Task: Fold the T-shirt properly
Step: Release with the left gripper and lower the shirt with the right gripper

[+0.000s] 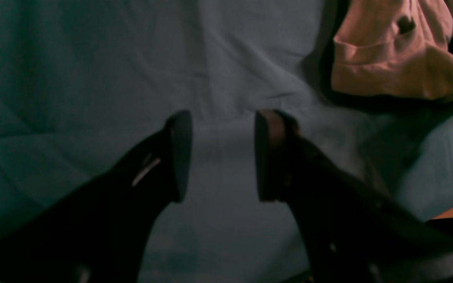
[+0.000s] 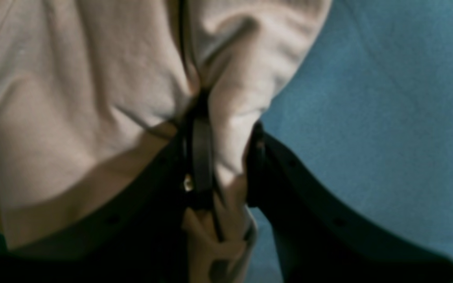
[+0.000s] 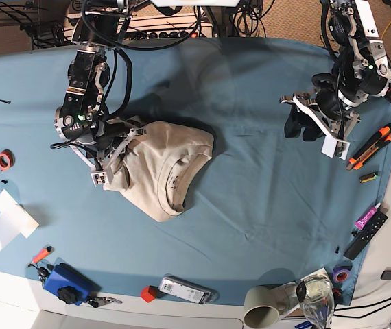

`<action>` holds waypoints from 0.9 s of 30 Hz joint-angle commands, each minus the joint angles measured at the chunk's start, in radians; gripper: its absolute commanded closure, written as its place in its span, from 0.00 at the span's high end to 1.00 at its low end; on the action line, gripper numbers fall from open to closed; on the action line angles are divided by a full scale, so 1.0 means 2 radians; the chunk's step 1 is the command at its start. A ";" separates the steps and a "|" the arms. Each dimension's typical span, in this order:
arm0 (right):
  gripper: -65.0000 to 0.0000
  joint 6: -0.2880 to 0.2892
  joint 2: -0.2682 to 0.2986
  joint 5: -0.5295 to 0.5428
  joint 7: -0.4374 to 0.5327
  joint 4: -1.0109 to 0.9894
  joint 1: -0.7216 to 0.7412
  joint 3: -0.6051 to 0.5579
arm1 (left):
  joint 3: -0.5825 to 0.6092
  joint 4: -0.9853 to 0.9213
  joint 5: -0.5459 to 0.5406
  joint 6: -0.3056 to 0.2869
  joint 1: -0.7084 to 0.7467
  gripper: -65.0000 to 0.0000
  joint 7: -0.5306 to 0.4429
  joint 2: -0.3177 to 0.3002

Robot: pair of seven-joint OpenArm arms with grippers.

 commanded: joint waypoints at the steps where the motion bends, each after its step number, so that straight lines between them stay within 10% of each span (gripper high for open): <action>1: 0.00 0.006 0.000 -0.008 -0.064 -0.001 -0.007 -0.002 | -0.002 0.010 -0.007 -0.003 -0.004 0.41 -0.011 -0.004; 27: 0.09 -0.011 0.000 0.032 -0.050 0.134 -0.123 -0.002 | -0.002 0.010 -0.007 -0.011 -0.002 0.41 -0.011 -0.004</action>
